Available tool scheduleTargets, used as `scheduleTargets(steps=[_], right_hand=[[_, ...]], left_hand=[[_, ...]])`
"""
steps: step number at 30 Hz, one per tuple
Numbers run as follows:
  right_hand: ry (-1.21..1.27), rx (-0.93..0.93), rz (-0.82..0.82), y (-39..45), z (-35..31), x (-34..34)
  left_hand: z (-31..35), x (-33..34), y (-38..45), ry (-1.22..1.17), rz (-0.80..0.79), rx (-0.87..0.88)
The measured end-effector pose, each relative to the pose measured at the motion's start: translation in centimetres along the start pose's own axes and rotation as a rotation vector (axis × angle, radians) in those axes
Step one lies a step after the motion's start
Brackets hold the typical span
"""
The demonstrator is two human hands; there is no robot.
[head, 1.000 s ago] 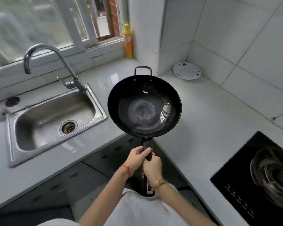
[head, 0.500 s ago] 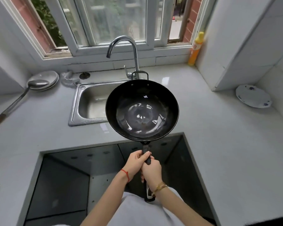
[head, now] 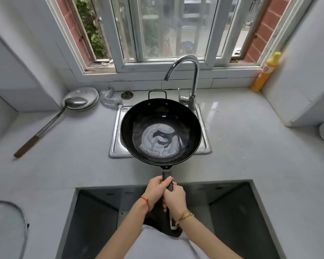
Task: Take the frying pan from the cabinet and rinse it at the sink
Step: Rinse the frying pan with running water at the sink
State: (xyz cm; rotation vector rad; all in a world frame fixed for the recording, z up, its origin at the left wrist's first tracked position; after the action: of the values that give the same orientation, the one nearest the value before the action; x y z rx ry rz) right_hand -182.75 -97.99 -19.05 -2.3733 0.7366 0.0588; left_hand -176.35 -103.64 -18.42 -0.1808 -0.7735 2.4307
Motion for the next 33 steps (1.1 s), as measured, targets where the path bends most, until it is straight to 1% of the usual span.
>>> scheduleTargets(steps=[6,11,14,19,33], right_hand=[[0.041,0.011,0.007,3.3,-2.9,4.2],[0.019,0.054,0.029,5.3,-4.1,5.8],[0.037,0.079,0.041,6.2,-4.4,6.1],[-0.002,0.103,0.048,7.2,-4.6,6.0],[-0.051,0.104,0.009,8.9,-3.7,5.1]], left_hand=[[1.6,-4.6,4.5,0.016,-0.014,-0.011],[2.2,-6.1,7.1,0.0,-0.056,-0.025],[2.6,-6.4,8.0,0.003,-0.082,-0.037],[2.8,-6.3,9.1,0.007,-0.103,-0.056],[2.2,-5.6,10.4,0.048,-0.092,-0.122]])
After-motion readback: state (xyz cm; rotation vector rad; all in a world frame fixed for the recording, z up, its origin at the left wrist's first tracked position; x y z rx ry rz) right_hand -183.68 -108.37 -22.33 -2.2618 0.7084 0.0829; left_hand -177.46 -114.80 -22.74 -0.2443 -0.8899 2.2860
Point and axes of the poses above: each hand's wrist, its own y-axis towards the middle knuckle, its own x-axis out of the palm, z = x × y, the point moved 1 cm from there along y, towards the middle knuckle
